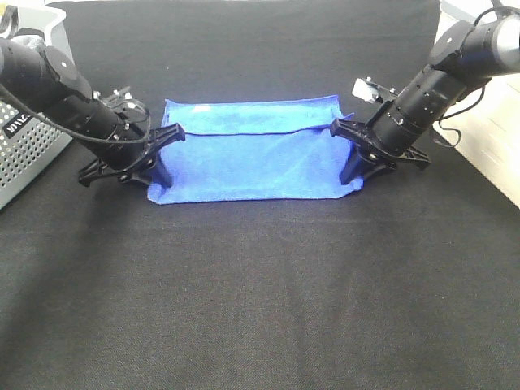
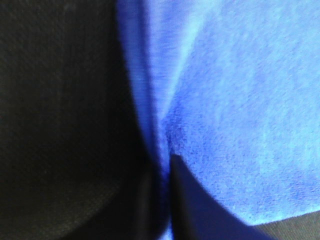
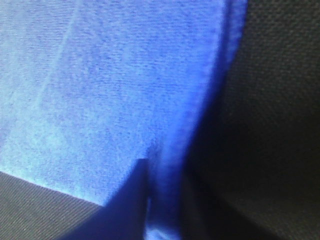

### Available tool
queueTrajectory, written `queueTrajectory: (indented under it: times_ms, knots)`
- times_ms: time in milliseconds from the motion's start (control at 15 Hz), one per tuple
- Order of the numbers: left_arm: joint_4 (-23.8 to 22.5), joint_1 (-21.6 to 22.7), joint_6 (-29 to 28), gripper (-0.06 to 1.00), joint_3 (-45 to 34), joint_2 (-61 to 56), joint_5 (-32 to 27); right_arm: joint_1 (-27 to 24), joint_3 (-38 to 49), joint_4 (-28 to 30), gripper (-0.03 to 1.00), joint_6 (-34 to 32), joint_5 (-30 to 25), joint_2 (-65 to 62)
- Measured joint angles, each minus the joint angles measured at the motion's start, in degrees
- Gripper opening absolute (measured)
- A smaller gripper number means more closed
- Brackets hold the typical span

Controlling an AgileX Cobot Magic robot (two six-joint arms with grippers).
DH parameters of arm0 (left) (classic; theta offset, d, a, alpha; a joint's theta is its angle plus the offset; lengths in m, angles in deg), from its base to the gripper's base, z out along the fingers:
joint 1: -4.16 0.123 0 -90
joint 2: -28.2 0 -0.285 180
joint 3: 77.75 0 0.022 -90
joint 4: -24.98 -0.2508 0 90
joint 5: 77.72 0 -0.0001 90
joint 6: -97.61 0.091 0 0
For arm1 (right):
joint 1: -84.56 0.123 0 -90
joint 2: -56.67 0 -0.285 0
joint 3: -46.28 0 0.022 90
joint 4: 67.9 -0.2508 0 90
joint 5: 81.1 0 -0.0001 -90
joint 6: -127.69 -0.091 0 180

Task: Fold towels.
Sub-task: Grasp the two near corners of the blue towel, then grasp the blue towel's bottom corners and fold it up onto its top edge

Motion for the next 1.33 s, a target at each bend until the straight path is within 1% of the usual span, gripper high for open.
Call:
queueTrajectory:
  times_ms: [67,133,200,267,333,400,467,533,600,867,1000,1133,1333]
  knots:
    - [-0.06,0.00,-0.06,0.01,0.00,0.11,-0.52,0.00,0.00,0.00,0.00,-0.23,-0.06,0.00]
    - [-0.06,0.00,-0.06,0.01,0.00,0.11,-0.52,0.00,0.00,0.00,0.00,-0.23,-0.06,0.00]
    - [-0.69,0.11,-0.11,0.01,0.06,-0.11,-2.86,-0.86,0.00,-0.06,0.00,-0.92,-1.89,0.06]
    - [-2.58,0.11,-0.40,0.01,0.06,-0.52,-5.10,-1.55,0.00,0.06,0.00,-1.03,-3.32,-0.46]
    - [-2.58,0.11,-0.40,0.01,0.06,-0.52,-5.10,-1.55,0.00,0.06,0.00,-1.03,-3.32,-0.46]
    - [-5.10,0.11,-1.38,0.01,-0.17,-1.20,-6.88,-2.01,0.63,0.17,0.00,-1.03,-4.58,-1.49]
    - [-7.22,0.11,-2.23,0.01,-1.03,-2.18,-8.19,-2.12,2.18,0.34,0.00,-1.09,-4.98,-3.04]
    - [-8.77,0.11,-2.69,0.01,-5.39,-5.10,-9.51,-1.95,8.77,0.23,0.00,-1.03,-4.58,-7.16]
    - [-8.77,0.11,-2.69,0.01,-5.39,-5.10,-9.51,-1.95,8.77,0.23,0.00,-1.03,-4.58,-7.16]
    - [-8.59,-0.29,-2.75,0.01,-18.79,-11.86,-8.82,-1.95,25.61,0.06,0.00,-0.06,1.95,-13.92]
    - [-8.14,-0.46,-2.75,0.01,-22.92,-14.44,-6.65,-1.89,30.02,-0.11,0.00,1.49,3.61,-15.93]
    - [-8.14,-0.57,-2.86,0.01,-22.92,-15.64,-6.36,-1.89,30.08,-0.29,0.00,2.35,4.35,-16.73]
    - [-8.71,-0.57,-5.56,0.01,-18.85,-15.81,-3.84,-1.89,25.10,0.00,0.00,2.41,4.70,-16.67]
